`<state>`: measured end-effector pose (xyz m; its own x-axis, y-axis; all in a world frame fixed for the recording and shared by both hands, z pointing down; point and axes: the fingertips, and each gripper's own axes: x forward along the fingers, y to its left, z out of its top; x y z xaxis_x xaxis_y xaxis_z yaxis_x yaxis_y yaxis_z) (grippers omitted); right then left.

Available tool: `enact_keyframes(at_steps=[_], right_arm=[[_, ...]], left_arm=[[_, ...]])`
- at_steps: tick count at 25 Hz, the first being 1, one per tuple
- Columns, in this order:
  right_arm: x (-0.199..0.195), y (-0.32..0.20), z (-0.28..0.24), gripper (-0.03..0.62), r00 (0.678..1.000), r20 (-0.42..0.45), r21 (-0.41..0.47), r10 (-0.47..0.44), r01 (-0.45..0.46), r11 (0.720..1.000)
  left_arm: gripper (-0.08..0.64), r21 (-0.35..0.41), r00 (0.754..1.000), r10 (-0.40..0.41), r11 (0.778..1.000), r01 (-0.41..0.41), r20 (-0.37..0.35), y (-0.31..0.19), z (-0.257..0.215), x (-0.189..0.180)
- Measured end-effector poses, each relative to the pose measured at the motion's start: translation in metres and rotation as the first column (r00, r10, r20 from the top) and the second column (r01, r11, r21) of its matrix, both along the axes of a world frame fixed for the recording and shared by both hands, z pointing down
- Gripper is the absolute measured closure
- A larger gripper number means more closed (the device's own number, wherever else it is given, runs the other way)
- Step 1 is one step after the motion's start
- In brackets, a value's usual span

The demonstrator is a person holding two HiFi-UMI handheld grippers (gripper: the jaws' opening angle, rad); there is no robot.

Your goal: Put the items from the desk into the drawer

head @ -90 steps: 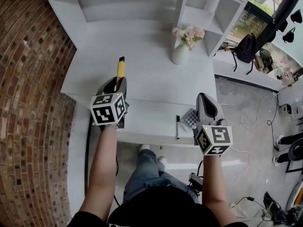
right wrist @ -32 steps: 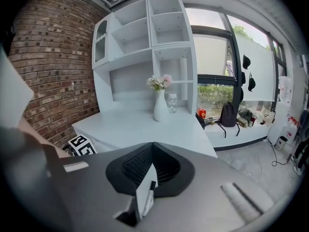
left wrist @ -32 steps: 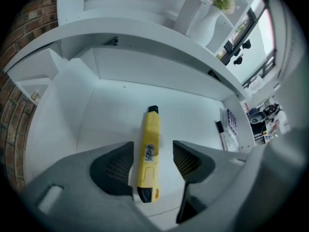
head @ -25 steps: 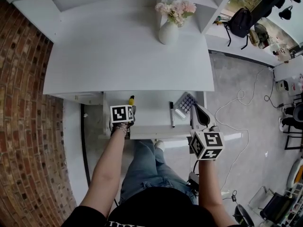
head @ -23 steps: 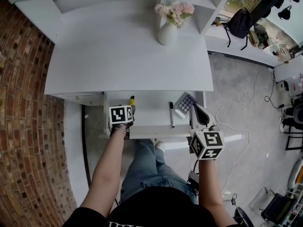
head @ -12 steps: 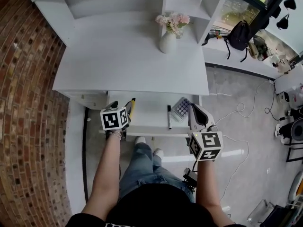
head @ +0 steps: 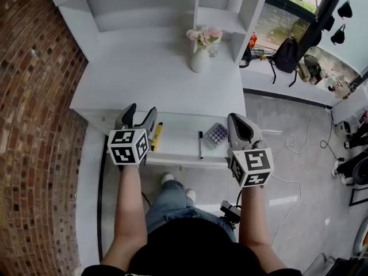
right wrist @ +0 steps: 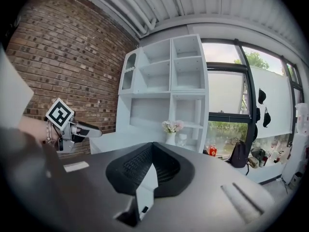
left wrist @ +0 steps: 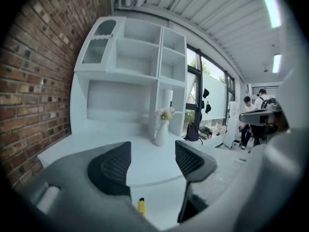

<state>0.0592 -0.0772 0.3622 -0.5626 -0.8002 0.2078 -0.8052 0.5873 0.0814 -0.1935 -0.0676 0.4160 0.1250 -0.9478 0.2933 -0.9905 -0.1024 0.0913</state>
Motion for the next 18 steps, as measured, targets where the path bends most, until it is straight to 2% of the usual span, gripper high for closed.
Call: enact_keyframes(at_steps=[4,8,14,18], right_arm=[[0.003,0.0,-0.028,0.583,1.0,0.005,0.06,0.001,-0.001,0.998],[0.0,0.001,-0.049,0.583,1.0,-0.018,0.116,-0.016,0.018,0.993],[-0.007,-0.005,-0.094,0.583,0.999,-0.021,0.216,0.028,-0.023,0.976],[-0.014,-0.005,-0.118,0.584,0.999,-0.01,0.261,0.039,-0.035,0.965]], left_arm=[[0.272,0.126,0.998,-0.005,0.992,-0.002,0.056,0.004,-0.051,-0.004],[0.27,0.23,0.993,0.01,0.973,-0.036,0.114,0.005,-0.095,-0.004],[0.275,0.369,0.981,0.028,0.924,-0.099,0.192,0.005,-0.156,-0.01],[0.312,0.451,0.973,0.022,0.884,-0.125,0.229,0.01,-0.192,-0.016]])
